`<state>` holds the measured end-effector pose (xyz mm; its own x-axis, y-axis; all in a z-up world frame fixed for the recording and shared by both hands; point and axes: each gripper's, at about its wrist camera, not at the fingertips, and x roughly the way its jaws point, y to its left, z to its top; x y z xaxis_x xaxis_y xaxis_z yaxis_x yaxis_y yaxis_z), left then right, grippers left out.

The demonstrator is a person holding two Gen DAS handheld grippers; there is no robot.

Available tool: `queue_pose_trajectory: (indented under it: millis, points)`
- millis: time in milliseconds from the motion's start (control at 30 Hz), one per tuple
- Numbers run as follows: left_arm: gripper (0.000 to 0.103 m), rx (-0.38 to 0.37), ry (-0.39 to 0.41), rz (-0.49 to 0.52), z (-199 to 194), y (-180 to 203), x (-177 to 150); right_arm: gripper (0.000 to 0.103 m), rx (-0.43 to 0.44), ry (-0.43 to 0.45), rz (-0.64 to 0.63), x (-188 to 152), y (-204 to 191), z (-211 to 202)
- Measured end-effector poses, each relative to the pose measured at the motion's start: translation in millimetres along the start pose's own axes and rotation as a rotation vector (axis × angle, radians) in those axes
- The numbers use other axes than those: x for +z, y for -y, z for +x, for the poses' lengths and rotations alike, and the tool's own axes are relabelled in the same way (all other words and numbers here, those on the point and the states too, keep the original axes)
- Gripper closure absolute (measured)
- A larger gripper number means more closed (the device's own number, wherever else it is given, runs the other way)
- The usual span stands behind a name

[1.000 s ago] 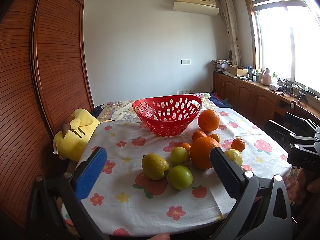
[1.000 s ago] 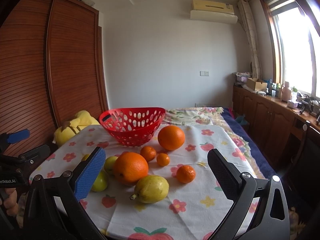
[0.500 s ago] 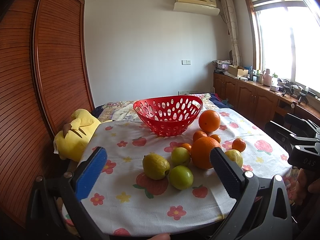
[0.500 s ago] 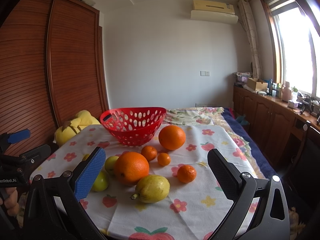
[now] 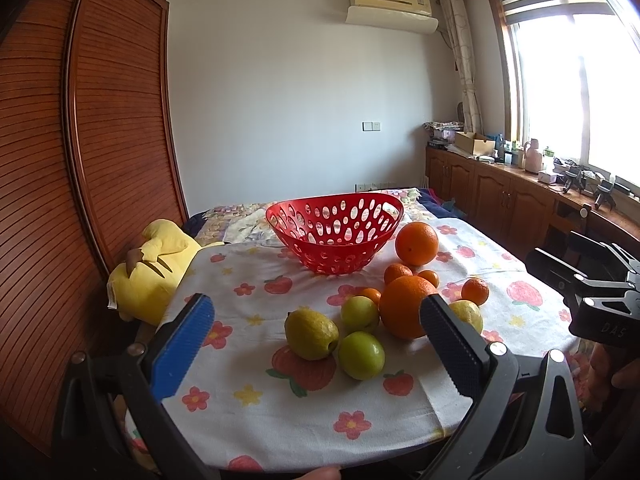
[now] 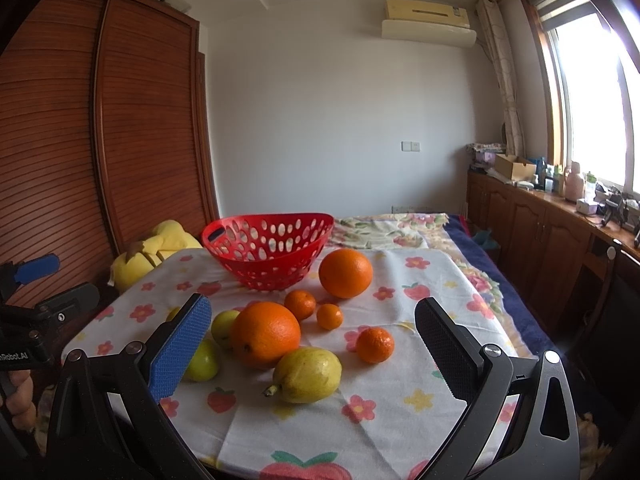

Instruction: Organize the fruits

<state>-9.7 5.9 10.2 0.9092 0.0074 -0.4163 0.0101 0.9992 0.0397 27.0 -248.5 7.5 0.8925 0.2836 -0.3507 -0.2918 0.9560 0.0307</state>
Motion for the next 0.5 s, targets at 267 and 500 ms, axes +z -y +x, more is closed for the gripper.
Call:
queue_pose_trajectory:
  millis: [267,500]
  points:
    - [0.000,-0.019,-0.074,-0.028,22,-5,-12,0.000,0.007,-0.035,0.004,-5,-4,4]
    - [0.000,-0.022,-0.138,-0.049,44,-8,-29,0.000,0.006,-0.084,0.003,-17,0,14]
